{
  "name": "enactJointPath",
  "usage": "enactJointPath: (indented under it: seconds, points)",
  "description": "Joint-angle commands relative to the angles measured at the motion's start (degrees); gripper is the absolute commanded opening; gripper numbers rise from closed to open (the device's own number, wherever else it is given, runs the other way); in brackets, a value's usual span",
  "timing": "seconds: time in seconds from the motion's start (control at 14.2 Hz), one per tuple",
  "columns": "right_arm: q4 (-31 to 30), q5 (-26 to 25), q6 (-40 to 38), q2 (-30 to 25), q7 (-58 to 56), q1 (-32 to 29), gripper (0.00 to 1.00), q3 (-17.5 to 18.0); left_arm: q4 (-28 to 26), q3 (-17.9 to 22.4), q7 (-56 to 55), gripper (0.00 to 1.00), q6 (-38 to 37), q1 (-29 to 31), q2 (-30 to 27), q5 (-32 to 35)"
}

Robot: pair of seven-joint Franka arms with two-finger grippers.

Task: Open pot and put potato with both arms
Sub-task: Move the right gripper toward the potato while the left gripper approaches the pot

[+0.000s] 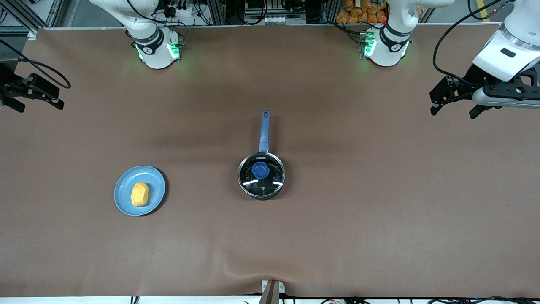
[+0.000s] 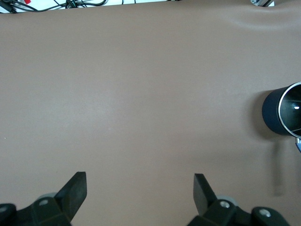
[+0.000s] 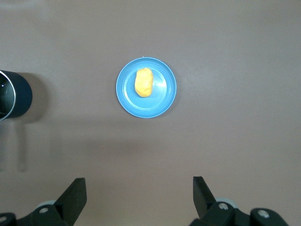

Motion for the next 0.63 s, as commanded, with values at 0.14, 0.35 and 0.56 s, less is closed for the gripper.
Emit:
enactJointPath:
  seconds: [0.14,0.35,0.56]
  points:
    - [-1.1,-0.6,-0.3,-1.4,0.5,-5.5,1.00,6.1,-0.8,-0.9,0.0,1.00,-1.5,1.0,-2.0,1.5]
    - [-1.1,-0.6,-0.1,-1.3,0.4,-1.0,1.00,-0.5,-0.9,-0.9,0.3,1.00,-1.5,0.9,-2.0,1.5]
    - [-1.1,-0.6,-0.1,-1.3,0.3,-2.5,1.00,1.6,-0.8,-0.9,0.3,1.00,-1.5,0.8,-2.0,1.5]
